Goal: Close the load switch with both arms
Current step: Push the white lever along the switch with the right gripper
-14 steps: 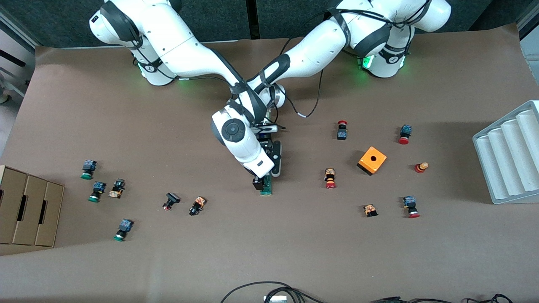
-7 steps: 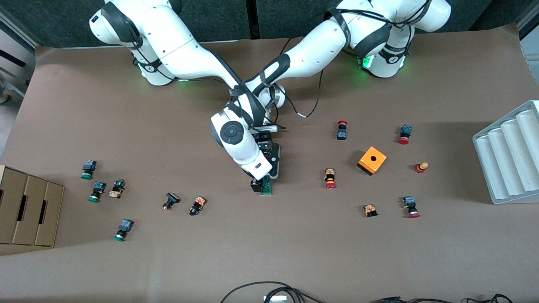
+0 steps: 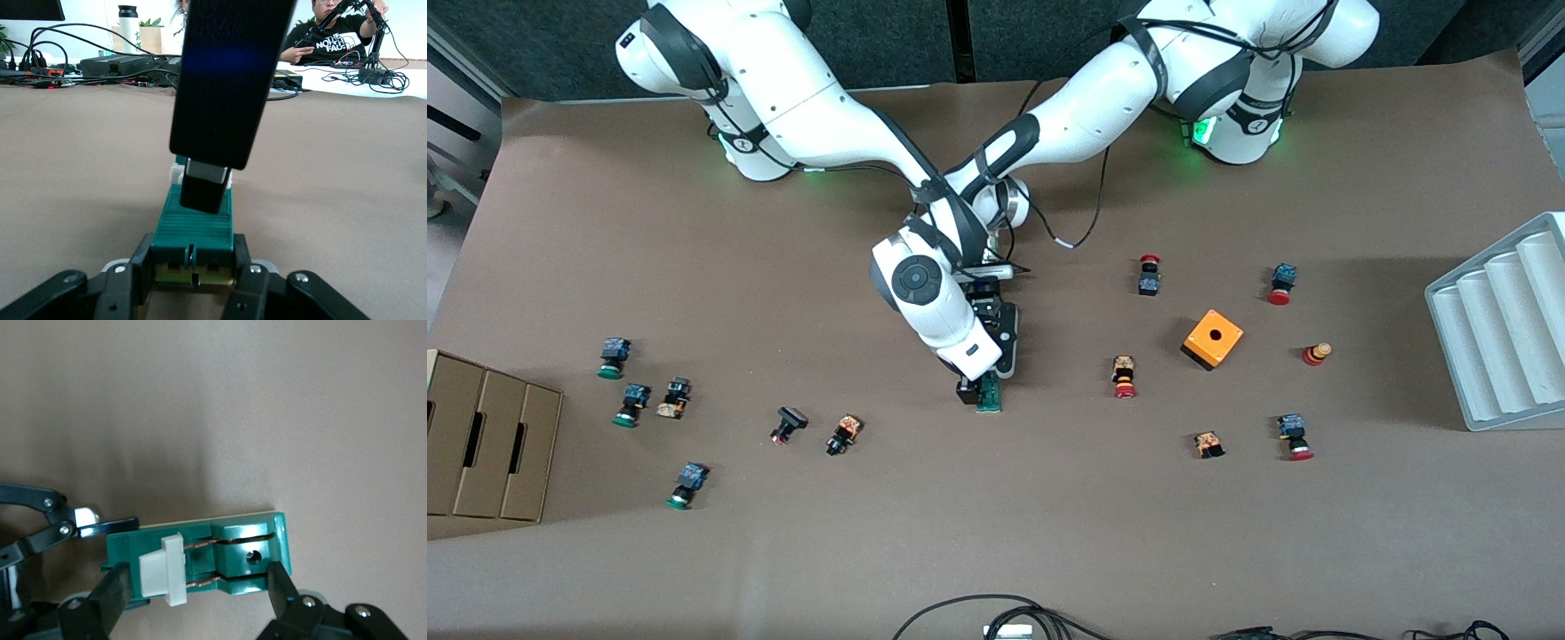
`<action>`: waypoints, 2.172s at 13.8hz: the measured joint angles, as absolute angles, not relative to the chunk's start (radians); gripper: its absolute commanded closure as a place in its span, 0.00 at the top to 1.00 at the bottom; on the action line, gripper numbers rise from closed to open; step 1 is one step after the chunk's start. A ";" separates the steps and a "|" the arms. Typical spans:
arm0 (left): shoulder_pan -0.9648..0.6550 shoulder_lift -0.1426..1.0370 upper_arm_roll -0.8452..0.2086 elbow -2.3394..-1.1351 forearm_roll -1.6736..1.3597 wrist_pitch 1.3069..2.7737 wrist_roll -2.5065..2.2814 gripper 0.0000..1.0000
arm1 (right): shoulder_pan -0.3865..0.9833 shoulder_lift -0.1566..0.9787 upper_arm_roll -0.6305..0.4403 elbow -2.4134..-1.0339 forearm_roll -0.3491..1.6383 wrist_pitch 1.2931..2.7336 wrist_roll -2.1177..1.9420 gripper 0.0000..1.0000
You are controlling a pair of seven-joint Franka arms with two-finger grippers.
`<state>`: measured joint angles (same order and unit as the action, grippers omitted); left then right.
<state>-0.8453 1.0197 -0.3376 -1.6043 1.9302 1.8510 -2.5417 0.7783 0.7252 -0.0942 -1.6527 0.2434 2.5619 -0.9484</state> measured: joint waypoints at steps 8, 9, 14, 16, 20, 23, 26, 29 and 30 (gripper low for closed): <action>-0.845 1.020 -0.338 -1.604 1.930 1.851 -2.542 0.27 | 0.780 0.724 -0.095 -1.652 0.229 2.568 -0.954 0.77; -0.845 1.020 -0.338 -1.604 1.930 1.851 -2.542 0.27 | 0.780 0.723 -0.095 -1.652 0.229 2.568 -0.955 0.76; -0.845 1.020 -0.338 -1.604 1.930 1.851 -2.542 0.27 | 0.781 0.722 -0.095 -1.652 0.229 2.567 -0.956 0.75; -0.845 1.020 -0.338 -1.604 1.930 1.851 -2.542 0.27 | 0.781 0.722 -0.095 -1.652 0.229 2.567 -0.956 0.74; -0.845 1.020 -0.338 -1.604 1.930 1.851 -2.542 0.27 | 0.782 0.721 -0.094 -1.652 0.229 2.567 -0.957 0.73; -0.845 1.020 -0.338 -1.604 1.930 1.851 -2.542 0.27 | 0.782 0.720 -0.094 -1.652 0.229 2.567 -0.957 0.71; -0.845 1.020 -0.337 -1.604 1.930 1.851 -2.542 0.27 | 0.782 0.719 -0.094 -1.652 0.229 2.566 -0.957 0.70; -0.845 1.020 -0.337 -1.604 1.930 1.851 -2.542 0.27 | 0.782 0.718 -0.094 -1.652 0.229 2.566 -0.957 0.69; -0.845 1.020 -0.337 -1.604 1.930 1.851 -2.542 0.27 | 0.782 0.715 -0.094 -1.652 0.229 2.565 -0.957 0.68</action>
